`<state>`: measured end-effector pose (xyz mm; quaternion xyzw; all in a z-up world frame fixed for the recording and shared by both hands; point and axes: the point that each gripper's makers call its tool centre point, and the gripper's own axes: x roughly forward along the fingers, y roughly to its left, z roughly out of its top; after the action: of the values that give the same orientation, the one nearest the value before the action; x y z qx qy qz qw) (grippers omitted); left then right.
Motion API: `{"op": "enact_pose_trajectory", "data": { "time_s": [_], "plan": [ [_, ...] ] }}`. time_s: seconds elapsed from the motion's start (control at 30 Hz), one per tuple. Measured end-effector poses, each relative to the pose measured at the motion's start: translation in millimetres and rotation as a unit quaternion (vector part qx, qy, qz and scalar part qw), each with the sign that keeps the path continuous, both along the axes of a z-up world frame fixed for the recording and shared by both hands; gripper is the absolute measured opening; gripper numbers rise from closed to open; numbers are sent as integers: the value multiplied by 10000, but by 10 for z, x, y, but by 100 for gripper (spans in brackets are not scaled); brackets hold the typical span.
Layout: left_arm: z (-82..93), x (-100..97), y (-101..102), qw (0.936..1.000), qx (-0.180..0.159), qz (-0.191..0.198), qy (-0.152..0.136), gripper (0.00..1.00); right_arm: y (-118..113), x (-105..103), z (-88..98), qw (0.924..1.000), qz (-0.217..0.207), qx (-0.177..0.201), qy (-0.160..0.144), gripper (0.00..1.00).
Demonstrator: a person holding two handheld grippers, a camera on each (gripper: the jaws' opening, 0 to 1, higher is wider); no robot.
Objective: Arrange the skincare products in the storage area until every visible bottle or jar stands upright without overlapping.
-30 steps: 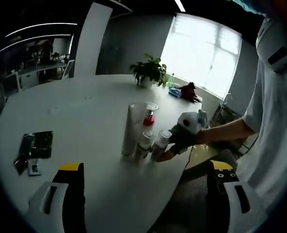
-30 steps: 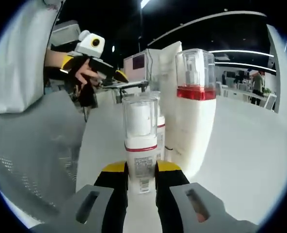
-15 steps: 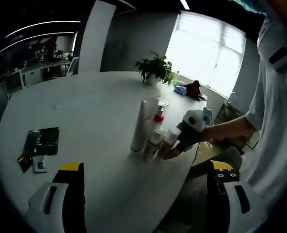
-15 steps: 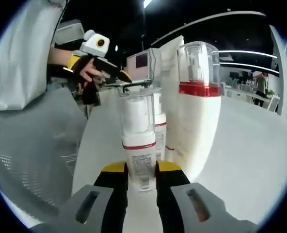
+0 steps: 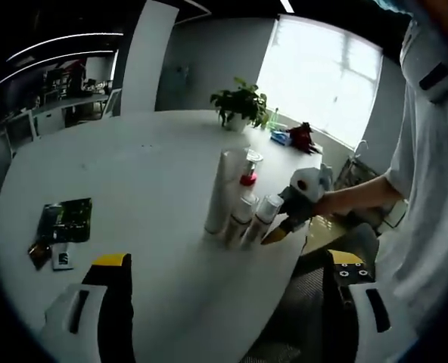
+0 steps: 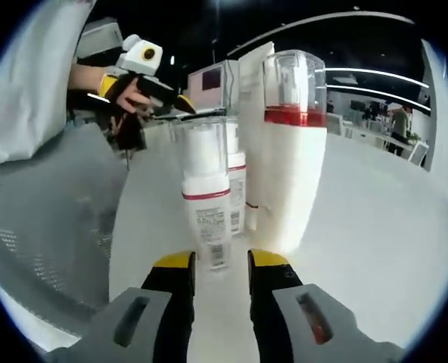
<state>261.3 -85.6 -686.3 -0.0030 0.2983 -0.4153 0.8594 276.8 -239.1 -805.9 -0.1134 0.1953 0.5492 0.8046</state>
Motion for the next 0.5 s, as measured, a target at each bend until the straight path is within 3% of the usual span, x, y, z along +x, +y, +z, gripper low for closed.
{"op": "enact_pose_trajectory", "data": {
  "time_s": [0.2,0.5],
  "plan": [
    [9,4,23,10000,-7,13,-22,98,8,-5,52,9986,-517,-65,-65,26],
    [3,-7,41,10000,23,-14,-31,97,82,96,65,9968,-798,4,-89,18]
  ]
}}
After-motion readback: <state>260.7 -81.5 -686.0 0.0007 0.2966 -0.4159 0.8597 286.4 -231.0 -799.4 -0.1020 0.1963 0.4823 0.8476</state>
